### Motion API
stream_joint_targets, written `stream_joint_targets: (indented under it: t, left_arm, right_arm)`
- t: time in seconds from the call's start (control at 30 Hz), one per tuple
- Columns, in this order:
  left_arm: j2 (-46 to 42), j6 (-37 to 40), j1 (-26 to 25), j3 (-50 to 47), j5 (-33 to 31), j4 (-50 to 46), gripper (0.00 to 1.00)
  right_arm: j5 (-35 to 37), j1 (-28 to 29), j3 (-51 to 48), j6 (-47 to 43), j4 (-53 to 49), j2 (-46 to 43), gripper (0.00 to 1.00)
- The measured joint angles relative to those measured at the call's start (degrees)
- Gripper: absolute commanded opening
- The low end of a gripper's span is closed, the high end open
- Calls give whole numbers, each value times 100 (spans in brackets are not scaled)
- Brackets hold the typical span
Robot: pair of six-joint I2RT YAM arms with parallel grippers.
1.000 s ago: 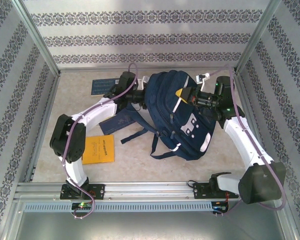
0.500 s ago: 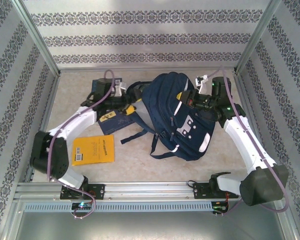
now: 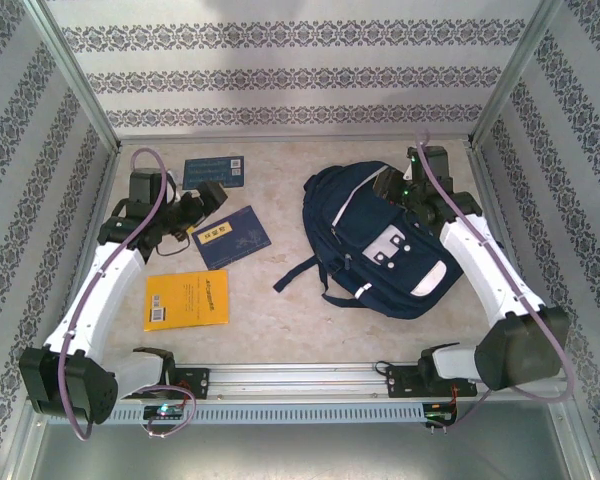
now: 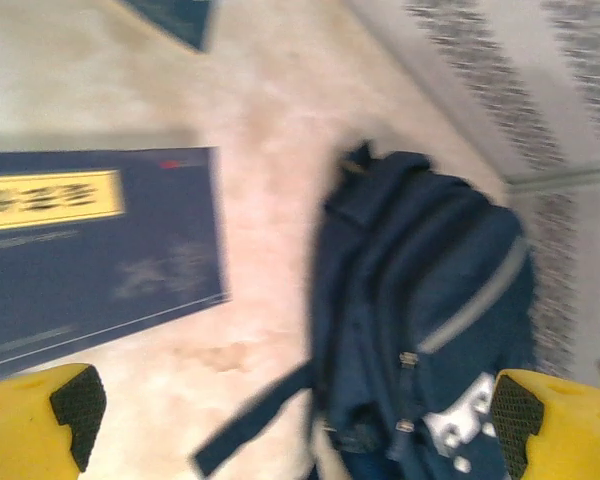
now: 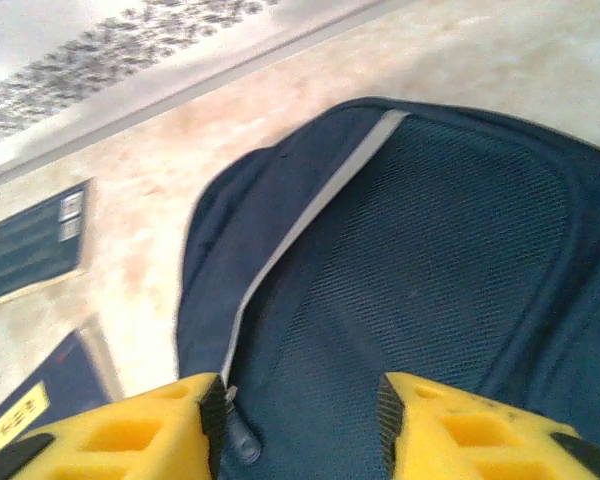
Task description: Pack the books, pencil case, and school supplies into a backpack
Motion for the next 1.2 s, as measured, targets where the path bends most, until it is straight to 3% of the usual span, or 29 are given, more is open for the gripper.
stream_joint_targets:
  t: [0.1, 0.17, 0.43, 0.57, 0.7, 0.93, 1.2]
  left_arm:
    - [-142, 74, 13, -153, -686, -527, 100]
    - [-328, 76, 76, -376, -1099, -748, 100]
    - [-647, -146, 905, -1456, -2210, -1123, 100]
    - [-605, -304, 1421, -1895, -2396, -1088, 100]
    - [-306, -385, 1665, -2133, -2343, -879, 100]
    - [463, -415, 1676, -2581, -1545, -170, 98]
    - [-46, -780, 1537, -3018, -793, 566, 98]
  right_arm:
    - [529, 341, 31, -343, -142, 37, 54]
    - [487, 708, 111, -531, -173, 50, 55]
    - [-1567, 2439, 186, -608, 466, 1064, 54]
    - [-2474, 3045, -63, -450, 896, 1823, 55]
    - [-3145, 3230, -411, -203, 1311, 2223, 56]
    - [-3670, 3239, -566, 111, 1880, 2455, 56]
    - [-3687, 3289, -522, 330, 2026, 2964, 55]
